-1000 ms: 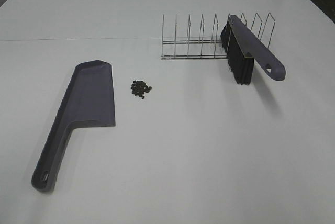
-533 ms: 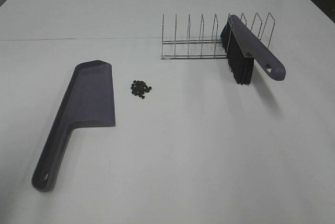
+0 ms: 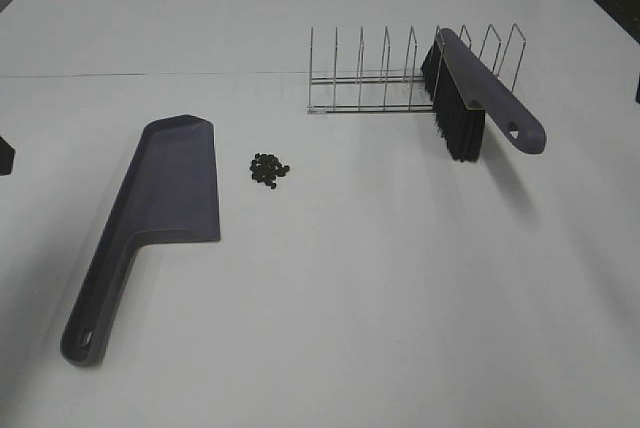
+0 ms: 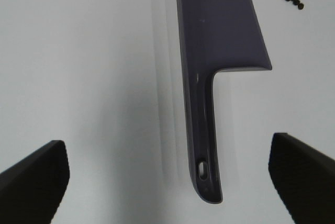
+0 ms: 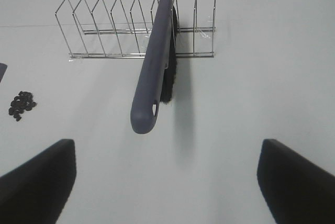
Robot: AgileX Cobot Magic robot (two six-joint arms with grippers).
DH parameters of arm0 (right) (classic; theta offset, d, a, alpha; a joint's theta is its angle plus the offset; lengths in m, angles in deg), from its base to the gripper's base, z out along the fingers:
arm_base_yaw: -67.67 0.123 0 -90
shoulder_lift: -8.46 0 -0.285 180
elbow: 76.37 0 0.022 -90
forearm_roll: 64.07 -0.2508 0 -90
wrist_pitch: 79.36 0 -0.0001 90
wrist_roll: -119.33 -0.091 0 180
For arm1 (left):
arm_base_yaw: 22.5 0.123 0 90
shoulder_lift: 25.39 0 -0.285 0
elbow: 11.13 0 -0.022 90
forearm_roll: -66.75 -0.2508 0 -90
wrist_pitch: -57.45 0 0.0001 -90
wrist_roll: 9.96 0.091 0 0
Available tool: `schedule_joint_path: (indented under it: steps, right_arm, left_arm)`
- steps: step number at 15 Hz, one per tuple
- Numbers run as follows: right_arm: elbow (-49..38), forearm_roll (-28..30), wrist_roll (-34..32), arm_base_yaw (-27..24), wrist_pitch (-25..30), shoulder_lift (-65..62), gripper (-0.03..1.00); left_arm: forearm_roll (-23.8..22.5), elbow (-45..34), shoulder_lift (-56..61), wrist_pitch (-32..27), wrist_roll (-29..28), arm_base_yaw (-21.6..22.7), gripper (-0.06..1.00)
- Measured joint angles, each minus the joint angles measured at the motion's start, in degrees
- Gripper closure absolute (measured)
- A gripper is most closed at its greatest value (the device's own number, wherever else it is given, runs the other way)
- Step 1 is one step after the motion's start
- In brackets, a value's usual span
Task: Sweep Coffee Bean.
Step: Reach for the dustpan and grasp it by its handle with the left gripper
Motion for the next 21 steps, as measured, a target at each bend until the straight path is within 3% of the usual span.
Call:
schedule_joint_path:
  steps: [3, 5, 8, 13, 21]
  right_arm:
    - [0.0, -5.1, 4.76, 0.0, -1.89, 5.04, 0.14]
    - [0.0, -8.08, 7.22, 0.0, -2.23, 8.08, 0.14]
    - [0.0, -8.94, 8.54, 0.0, -2.29, 9.05, 0.14]
    - [0.0, -9.05, 8.59, 0.0, -2.29, 9.05, 0.14]
    - [0.0, -9.05, 8.59, 0.0, -2.29, 9.05, 0.14]
  left_arm:
    - [0.86, 0.8, -7.22, -0.23, 0.0, -0.11, -0.03]
    - [1.2, 0.8, -11.69, 0.86, 0.0, -2.86, -0.03]
    - [1.78, 0.86, -19.31, 4.64, -2.58, -9.51, 0.01]
    - [1.72, 3.21, -28.99, 5.5, -4.53, -13.64, 0.12]
    - [-2.01, 9.11, -37.82, 3.27, -8.82, -14.32, 0.18]
